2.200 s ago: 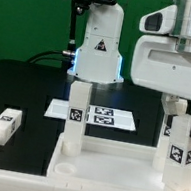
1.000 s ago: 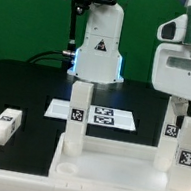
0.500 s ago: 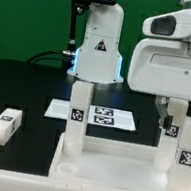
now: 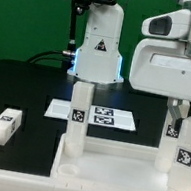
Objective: Assemble desk
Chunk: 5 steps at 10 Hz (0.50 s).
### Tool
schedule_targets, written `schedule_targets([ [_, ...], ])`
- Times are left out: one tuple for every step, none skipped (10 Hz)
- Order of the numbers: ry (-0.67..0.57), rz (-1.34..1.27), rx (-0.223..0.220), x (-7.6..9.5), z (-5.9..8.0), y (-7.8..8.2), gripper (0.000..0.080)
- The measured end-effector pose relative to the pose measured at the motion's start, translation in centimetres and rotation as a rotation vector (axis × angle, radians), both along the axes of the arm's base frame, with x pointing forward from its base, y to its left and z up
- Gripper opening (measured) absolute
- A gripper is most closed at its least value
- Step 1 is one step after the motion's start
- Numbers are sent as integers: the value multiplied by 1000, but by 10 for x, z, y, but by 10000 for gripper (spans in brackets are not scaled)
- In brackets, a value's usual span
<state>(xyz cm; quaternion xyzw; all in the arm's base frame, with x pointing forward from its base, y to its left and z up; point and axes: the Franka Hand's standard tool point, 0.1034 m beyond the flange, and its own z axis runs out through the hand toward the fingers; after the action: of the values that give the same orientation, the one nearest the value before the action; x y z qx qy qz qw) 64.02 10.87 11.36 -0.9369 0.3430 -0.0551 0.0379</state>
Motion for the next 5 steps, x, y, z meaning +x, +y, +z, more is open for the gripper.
schedule_targets([
  [4,-106,13,0,0,-1,288],
  [14,-296,37,0,-1,-3,288],
  [33,-556,73,-2,-1,-3,288],
  [48,-792,115,-3,-1,-1,288],
  [64,-911,159,-3,-1,-2,288],
])
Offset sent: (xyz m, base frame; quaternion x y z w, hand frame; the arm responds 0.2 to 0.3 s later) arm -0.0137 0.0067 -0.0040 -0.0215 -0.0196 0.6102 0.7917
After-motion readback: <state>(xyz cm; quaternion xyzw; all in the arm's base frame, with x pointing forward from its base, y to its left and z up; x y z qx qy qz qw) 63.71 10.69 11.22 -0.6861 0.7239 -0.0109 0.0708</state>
